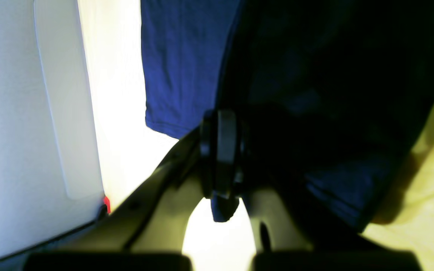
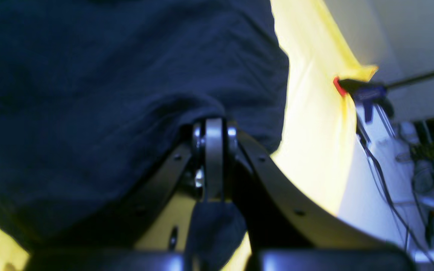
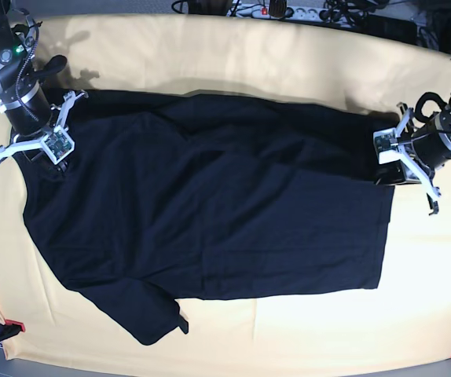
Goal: Fold the T-shirt properly
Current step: 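Lower the shirt and reposition both grippers along its edge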
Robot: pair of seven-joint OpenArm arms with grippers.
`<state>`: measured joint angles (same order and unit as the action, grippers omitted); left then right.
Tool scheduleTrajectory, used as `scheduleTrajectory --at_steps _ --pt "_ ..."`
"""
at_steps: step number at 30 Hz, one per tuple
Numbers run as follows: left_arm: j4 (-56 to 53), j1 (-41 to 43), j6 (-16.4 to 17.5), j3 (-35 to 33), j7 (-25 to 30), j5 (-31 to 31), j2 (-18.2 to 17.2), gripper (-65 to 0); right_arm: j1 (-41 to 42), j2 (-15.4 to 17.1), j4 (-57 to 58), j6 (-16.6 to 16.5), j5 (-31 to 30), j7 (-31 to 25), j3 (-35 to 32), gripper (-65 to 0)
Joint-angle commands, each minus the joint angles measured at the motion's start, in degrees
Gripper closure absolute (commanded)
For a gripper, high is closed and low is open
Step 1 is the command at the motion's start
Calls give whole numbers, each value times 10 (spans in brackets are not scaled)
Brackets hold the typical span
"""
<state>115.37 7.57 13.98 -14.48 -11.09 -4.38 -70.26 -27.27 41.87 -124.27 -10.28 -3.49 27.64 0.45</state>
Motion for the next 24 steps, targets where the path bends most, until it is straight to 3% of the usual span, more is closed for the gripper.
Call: scheduleTrajectory --at_steps 1,10,14,21,22,23,24 --pt "-4 -8 -15 7 0 -1 -9 0 12 10 3 13 5 -11 6 0" --pt "-43 -21 -27 7 5 -2 47 0 41 10 67 -2 -13 -11 6 0" --pt "-46 -29 -27 7 17 -27 49 0 43 8 67 -2 -25 -11 6 0" --pt "-54 -45 -5 7 37 -17 59 0 53 6 68 7 -27 -22 5 0" --pt "-59 -54 -10 7 38 -14 64 0 61 5 68 20 -27 -20 5 -26" --pt "-66 -64 -19 7 38 -2 68 -27 69 4 68 35 -30 -15 6 -122" --pt "-74 -75 -23 7 35 22 71 -110 76 3 68 47 -39 -8 5 -217"
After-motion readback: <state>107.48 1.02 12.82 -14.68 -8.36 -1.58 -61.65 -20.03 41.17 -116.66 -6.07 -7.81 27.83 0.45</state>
